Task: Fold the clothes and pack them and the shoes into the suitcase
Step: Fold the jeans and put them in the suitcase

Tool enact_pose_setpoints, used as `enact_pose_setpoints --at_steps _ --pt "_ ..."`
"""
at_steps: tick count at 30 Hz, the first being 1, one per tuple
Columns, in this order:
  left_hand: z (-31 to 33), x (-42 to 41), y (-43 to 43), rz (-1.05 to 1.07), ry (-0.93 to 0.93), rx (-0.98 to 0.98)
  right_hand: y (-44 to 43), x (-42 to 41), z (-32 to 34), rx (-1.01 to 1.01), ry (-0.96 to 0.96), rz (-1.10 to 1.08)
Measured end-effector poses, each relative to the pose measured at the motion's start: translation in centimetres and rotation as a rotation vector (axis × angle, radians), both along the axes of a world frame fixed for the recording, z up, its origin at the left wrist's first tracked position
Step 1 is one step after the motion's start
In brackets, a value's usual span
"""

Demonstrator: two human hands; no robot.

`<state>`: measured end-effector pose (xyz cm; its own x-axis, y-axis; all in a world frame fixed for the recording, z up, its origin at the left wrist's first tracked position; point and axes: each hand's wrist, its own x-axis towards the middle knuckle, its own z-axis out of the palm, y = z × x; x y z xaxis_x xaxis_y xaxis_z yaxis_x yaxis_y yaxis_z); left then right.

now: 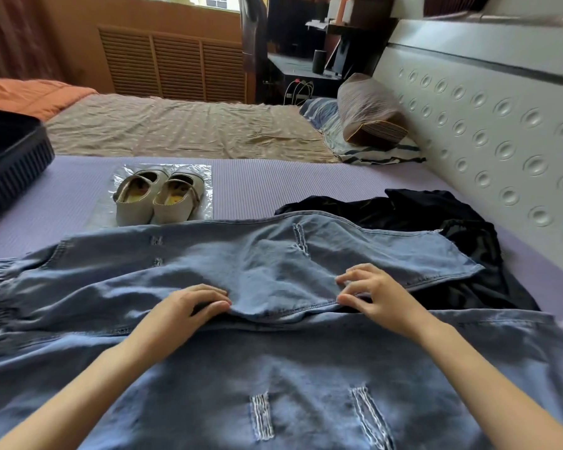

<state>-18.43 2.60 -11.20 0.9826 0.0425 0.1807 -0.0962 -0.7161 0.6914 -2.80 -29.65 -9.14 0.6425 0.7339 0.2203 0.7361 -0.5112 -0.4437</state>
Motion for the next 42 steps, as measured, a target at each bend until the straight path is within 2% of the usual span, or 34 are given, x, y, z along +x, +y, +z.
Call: enact_pose_setpoints --at_steps 2,4,5,7,11,14,17,22,25,27,29,32,36,40,42 --pt "0.0 0.3 -0.4 0.026 0.007 0.127 -0.4 -0.2 0.3 0.111 0.159 -0.149" --pt "0.2 1.1 -1.0 0.047 0.058 0.285 -0.9 0.1 0.6 0.203 0.2 -0.29" --pt "0.4 1.5 -1.3 0.065 0.095 0.324 -1.1 0.5 0.6 0.138 0.197 -0.339" --pt "0.5 2.4 -2.0 0.104 0.193 0.344 -1.2 1.3 0.1 -0.113 0.226 -0.399" --pt "-0.4 4.6 -2.8 0.11 0.508 0.426 -1.6 3.3 -2.0 -0.503 0.274 -0.492" --pt "-1.3 6.3 -2.6 0.098 0.594 0.492 -1.6 4.4 -2.8 -0.635 0.214 -0.504" --pt "-1.6 7.9 -1.9 0.095 0.626 0.488 -1.1 5.4 -2.8 -0.643 0.216 -0.519" --pt "-1.7 7.6 -1.9 0.1 0.541 0.422 -0.6 5.2 -3.0 -0.612 0.196 -0.542" --pt "-0.9 6.2 -0.5 0.21 0.314 0.196 0.4 4.1 -2.1 -0.406 0.185 -0.549" --pt "-0.5 4.6 1.1 0.309 0.122 0.11 2.2 2.7 -1.4 -0.289 0.133 -0.465" --pt "-0.2 2.9 3.2 0.373 -0.006 0.13 4.8 1.3 -0.7 -0.232 0.093 -0.341" --pt "0.5 0.4 7.2 0.471 -0.102 0.232 9.6 -0.3 0.2 -0.185 0.121 -0.212" --pt "1.4 -2.5 14.2 0.604 -0.081 0.275 16.0 -1.5 0.8 -0.239 0.082 -0.123" --pt "1.2 -4.2 21.2 0.736 0.087 0.275 21.6 -2.1 1.4 -0.256 0.088 -0.085" --pt "1.4 -4.4 23.2 0.758 0.168 0.2 24.1 -2.2 1.5 -0.272 0.126 -0.093"
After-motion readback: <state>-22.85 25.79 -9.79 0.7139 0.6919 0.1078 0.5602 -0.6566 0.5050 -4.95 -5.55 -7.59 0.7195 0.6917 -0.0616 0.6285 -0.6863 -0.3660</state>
